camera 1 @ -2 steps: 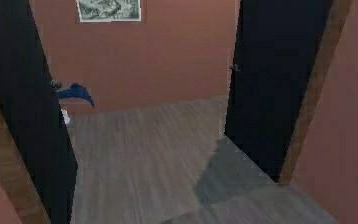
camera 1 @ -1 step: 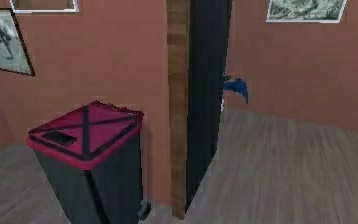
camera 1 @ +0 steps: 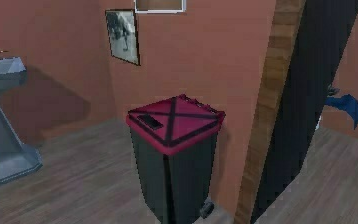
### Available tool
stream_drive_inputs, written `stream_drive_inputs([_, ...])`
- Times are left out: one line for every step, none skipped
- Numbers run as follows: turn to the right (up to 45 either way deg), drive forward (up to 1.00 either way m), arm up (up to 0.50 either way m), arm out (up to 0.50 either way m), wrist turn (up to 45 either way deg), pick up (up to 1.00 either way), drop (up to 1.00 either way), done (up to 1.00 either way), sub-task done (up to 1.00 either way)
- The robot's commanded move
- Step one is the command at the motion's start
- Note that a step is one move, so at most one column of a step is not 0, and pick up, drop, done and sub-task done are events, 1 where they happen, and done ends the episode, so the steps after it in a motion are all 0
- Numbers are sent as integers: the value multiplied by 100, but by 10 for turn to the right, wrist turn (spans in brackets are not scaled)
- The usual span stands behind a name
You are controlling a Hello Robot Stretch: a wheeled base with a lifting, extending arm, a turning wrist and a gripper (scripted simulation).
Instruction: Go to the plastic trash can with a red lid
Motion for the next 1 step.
stream_drive_inputs([0,0,0,0,0,0,0,100,0])
